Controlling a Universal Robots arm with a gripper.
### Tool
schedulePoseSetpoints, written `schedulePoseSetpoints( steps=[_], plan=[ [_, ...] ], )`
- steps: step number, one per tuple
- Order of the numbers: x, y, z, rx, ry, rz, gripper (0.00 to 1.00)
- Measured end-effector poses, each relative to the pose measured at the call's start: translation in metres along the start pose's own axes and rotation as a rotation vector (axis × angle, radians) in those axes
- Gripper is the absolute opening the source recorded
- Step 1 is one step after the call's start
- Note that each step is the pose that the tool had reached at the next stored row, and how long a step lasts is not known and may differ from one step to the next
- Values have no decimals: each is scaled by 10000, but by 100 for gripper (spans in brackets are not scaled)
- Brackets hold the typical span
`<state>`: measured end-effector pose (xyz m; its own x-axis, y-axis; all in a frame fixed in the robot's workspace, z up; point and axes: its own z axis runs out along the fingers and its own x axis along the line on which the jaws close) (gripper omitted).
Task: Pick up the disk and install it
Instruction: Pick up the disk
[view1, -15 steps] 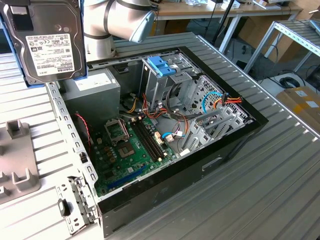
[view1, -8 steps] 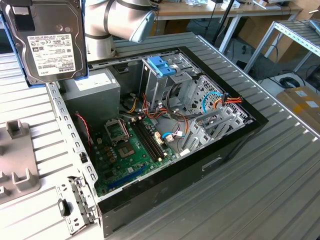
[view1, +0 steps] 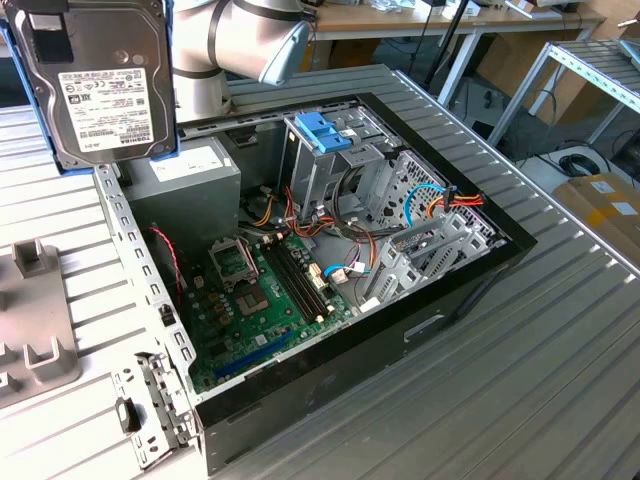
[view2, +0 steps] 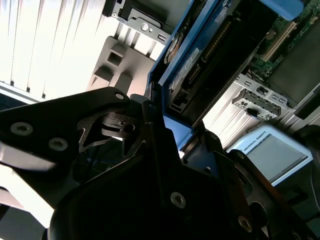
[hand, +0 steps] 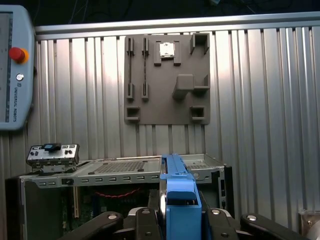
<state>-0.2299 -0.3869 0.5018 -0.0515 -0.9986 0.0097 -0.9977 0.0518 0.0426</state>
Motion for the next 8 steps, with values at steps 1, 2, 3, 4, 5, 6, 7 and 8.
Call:
schedulePoseSetpoints(
  steps=[1, 2, 3, 4, 5, 6, 7, 8],
  plan=[
    [0, -3, 1, 0, 0, 0, 37],
    [-1, -7, 1, 0, 2, 0, 37],
    [-1, -12, 2, 0, 2, 0, 37],
    [-1, -15, 3, 0, 3, 0, 37],
    [-1, -17, 3, 0, 3, 0, 37],
    [-1, -20, 4, 0, 4, 0, 37],
    [-1, -23, 4, 0, 4, 0, 37],
    [-1, -27, 5, 0, 5, 0, 37]
  ],
)
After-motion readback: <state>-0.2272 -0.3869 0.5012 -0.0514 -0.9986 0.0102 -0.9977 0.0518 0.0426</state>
